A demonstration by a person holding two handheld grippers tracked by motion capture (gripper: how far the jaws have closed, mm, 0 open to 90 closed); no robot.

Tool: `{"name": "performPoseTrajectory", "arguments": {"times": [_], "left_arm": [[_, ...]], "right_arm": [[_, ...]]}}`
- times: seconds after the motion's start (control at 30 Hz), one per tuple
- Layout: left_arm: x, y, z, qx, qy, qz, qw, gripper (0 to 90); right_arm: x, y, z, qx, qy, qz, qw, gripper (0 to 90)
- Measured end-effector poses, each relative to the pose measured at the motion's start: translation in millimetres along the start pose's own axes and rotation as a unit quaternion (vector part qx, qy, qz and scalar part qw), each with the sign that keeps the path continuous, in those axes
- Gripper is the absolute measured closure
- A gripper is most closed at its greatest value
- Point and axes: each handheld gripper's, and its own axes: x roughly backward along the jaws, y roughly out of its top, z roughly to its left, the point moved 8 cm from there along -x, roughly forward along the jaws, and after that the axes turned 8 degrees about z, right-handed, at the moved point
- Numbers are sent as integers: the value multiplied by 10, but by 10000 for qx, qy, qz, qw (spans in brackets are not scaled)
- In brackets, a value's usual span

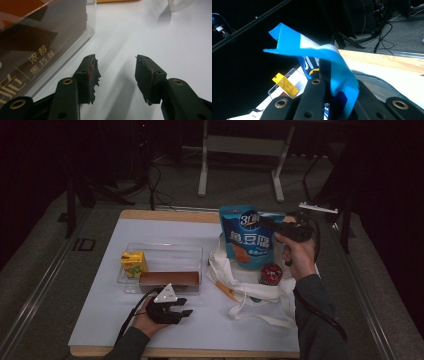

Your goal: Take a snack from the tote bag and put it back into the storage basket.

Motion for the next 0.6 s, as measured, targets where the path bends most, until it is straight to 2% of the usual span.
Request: {"name": "performPoseTrajectory", "arguments": {"times": [0.33,0.6], "left_arm": [[-5,-2,-14,-57,-19,28,10000,515],[-11,-2,-28,-128,5,35,9999,515]], "right_arm": [[60,77,123,117,135,36,9998,900],[105,119,174,70,240,6,9997,900]]}}
